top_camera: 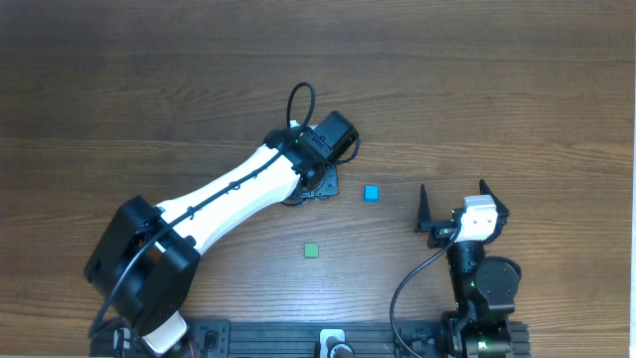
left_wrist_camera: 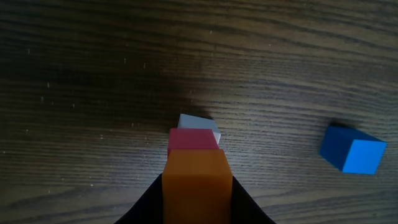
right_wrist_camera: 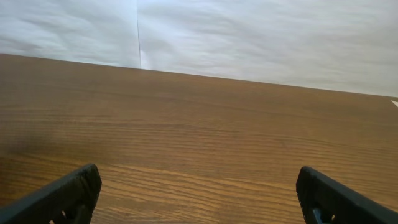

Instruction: Stack Cubes

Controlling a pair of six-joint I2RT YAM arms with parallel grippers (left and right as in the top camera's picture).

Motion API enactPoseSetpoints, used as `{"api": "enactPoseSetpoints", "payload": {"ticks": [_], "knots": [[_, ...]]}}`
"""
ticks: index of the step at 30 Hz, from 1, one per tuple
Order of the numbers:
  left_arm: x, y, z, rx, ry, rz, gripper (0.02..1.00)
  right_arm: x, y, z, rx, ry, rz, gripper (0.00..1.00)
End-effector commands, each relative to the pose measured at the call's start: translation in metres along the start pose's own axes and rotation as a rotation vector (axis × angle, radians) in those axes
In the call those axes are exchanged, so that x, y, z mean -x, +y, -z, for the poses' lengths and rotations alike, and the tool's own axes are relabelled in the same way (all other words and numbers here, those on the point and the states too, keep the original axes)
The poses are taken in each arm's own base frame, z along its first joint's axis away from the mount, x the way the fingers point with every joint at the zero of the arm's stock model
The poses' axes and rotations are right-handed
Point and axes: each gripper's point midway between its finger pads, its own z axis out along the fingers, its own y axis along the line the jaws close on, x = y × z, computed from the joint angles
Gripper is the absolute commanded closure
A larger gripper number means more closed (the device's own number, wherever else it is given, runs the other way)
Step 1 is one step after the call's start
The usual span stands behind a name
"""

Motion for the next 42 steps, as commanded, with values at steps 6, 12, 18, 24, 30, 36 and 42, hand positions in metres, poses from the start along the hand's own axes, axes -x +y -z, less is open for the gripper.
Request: {"api": "enactPoseSetpoints", "payload": {"ticks": [6, 12, 18, 24, 30, 36, 42], "knots": [[-0.005, 0.001, -0.009, 0.018, 0.02, 0.007, 0.72, -0.001, 0.0, 0.0, 0.004, -0.004, 0.001, 0.009], [-0.005, 0.001, -0.009, 0.017, 0.02, 0.007, 0.667, -0.001, 0.0, 0.0, 0.004, -0.003, 0.001, 0.007], [-0.005, 0.001, -0.009, 0.018, 0.019, 0.007, 0.632, -0.001, 0.0, 0.0, 0.004, -0.004, 0.001, 0.009], [0.008, 0.007, 0.0, 0.041, -0.052, 0.032, 0.174, -0.001, 0.0, 0.0, 0.004, -0.004, 0.001, 0.009], [0.048, 0.02, 0.036, 0.014, -0.216, 0.09, 0.023, -0.001, 0.0, 0.0, 0.004, -0.004, 0.001, 0.007], [0.097, 0.058, 0.106, -0.065, -0.414, 0.206, 0.02, -0.001, 0.0, 0.0, 0.004, -0.004, 0.001, 0.009], [0.118, 0.124, 0.212, -0.183, -0.731, 0.254, 0.02, -0.001, 0.0, 0.0, 0.004, -0.004, 0.001, 0.009]]}}
